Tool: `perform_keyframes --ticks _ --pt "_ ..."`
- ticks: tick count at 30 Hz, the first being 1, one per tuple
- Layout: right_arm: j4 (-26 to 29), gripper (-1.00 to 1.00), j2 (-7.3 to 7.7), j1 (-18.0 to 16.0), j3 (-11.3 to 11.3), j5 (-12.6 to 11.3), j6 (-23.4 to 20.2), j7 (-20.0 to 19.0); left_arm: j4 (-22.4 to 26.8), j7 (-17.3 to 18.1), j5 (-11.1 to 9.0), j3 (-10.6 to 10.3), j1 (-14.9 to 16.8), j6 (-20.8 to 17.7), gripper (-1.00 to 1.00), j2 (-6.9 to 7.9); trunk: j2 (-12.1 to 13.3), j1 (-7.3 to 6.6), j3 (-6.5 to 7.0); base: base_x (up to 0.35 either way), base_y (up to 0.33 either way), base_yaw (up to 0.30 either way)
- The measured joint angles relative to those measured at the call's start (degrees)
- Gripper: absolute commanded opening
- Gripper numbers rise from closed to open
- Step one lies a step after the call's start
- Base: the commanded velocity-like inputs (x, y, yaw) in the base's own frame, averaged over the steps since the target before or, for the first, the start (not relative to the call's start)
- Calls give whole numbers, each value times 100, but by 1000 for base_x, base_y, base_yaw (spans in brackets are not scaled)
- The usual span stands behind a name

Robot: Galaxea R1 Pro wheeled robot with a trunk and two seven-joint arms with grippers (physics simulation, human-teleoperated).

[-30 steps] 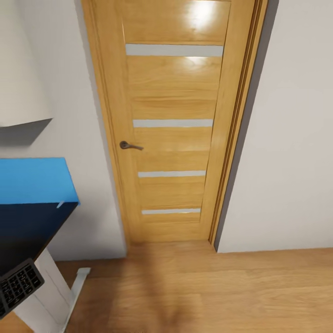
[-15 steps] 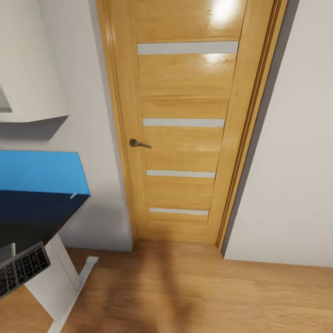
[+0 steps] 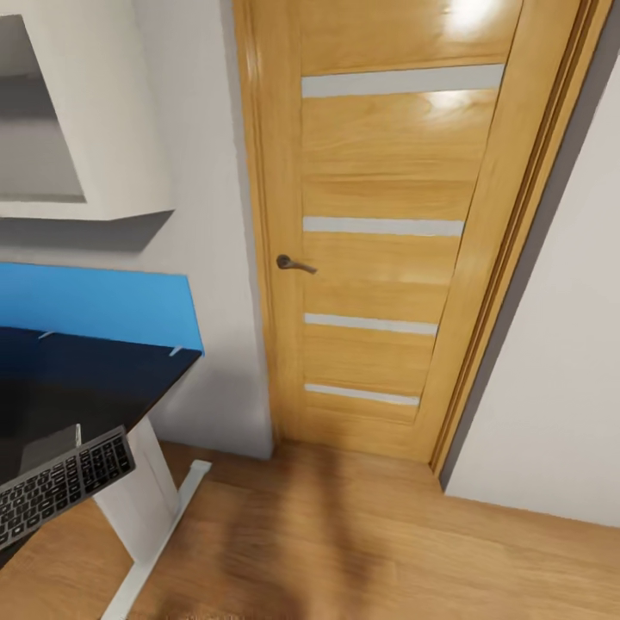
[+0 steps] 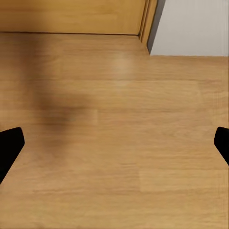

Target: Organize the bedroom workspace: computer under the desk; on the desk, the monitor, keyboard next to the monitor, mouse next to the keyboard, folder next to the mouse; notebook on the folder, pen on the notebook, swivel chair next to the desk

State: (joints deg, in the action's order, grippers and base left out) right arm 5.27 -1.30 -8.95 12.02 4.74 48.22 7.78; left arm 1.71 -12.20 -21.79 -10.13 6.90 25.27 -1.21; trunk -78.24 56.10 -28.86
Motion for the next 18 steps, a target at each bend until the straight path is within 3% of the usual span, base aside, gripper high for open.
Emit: perform_keyframes --ticks 18 --pt "0 100 0 -1 0 1 37 9 0 0 0 -1 0 0 100 0 0 0 -70 0 0 256"
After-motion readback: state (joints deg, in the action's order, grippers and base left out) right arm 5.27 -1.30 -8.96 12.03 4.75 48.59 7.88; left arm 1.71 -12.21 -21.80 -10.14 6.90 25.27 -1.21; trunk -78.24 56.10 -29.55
